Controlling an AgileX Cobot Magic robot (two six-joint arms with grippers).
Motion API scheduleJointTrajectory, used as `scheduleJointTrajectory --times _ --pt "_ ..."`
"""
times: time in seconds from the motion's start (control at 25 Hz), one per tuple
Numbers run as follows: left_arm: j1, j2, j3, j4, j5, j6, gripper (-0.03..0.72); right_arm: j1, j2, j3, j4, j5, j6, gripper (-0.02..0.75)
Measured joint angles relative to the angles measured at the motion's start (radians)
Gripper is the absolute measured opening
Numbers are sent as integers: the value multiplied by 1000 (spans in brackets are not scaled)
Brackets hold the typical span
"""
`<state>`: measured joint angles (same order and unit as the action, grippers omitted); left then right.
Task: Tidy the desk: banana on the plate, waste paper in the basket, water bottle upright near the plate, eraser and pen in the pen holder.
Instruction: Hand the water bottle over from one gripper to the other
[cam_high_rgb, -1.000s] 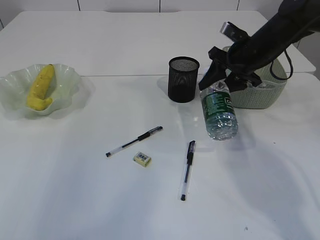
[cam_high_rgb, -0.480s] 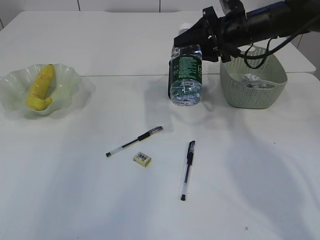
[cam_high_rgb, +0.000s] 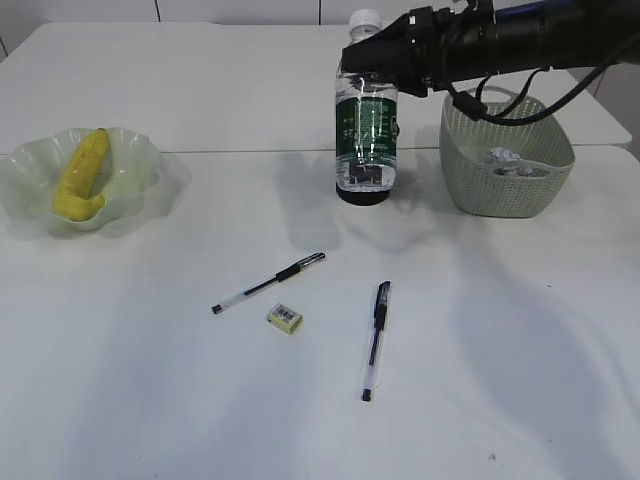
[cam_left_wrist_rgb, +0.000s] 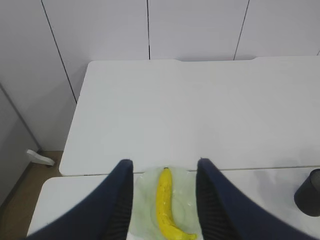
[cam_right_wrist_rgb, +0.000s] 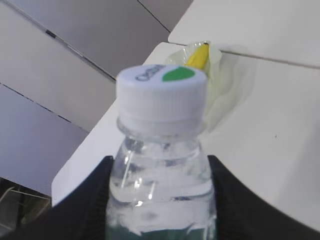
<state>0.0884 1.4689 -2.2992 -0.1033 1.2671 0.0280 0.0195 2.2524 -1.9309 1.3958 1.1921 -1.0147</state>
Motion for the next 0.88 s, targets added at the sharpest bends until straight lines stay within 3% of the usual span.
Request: scheduleJointTrajectory --times 0.44,0.88 --pt "0 0 0 -37 0 61 289 2 4 -102 20 -2 -261 363" --pt "0 0 0 -284 0 402 289 41 4 -211 -105 8 -277 363"
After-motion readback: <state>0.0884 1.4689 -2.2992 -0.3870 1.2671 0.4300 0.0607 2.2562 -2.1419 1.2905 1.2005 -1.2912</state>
